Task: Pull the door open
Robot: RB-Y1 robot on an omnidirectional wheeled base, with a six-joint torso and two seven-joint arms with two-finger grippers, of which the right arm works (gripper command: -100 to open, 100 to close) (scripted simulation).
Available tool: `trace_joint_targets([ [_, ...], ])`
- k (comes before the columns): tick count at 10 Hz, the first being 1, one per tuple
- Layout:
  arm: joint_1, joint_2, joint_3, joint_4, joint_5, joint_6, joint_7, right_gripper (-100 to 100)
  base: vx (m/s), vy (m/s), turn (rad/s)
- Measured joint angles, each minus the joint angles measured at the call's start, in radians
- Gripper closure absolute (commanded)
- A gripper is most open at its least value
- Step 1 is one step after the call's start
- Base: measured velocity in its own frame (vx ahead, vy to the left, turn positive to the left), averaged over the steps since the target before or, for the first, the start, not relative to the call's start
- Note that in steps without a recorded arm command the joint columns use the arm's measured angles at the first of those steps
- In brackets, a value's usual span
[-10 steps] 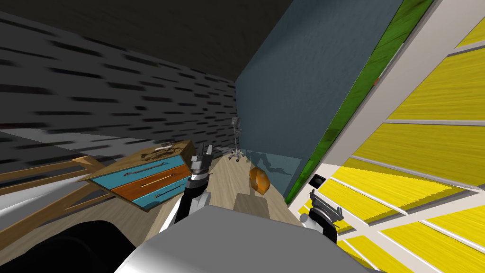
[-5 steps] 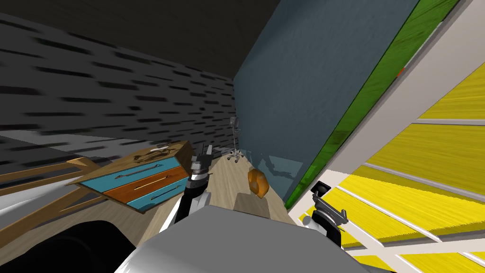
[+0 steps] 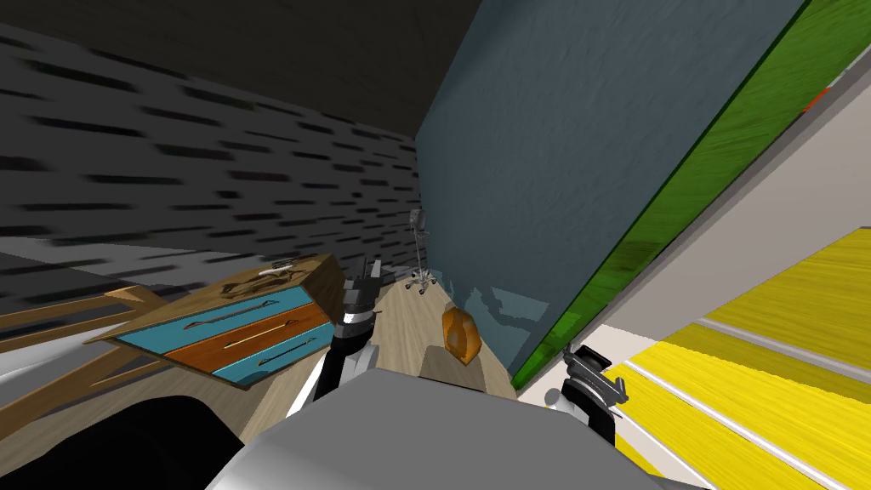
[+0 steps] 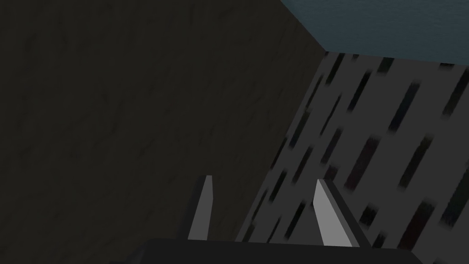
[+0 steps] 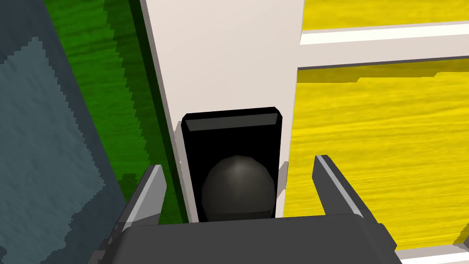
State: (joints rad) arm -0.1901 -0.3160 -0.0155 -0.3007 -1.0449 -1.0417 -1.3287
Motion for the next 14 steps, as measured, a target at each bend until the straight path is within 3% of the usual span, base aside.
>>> trace_joint_targets([
  [7,-0.005,-0.001,0.004,0.002,0.003,0.003,-0.002,100,-0.043,0.03,-0.005],
  [10,-0.021,0.0,0.016,0.041,0.013,-0.003,-0.027,100,-0.088,0.093,-0.012],
  [11,0.01,0.004,0.01,-0.012,0.007,0.012,-0.006,100,-0.083,0.067,-0.022],
  [14,-0.001,-0.009,0.025,0.001,0.023,0.007,-0.027,100,-0.129,0.123,-0.028],
])
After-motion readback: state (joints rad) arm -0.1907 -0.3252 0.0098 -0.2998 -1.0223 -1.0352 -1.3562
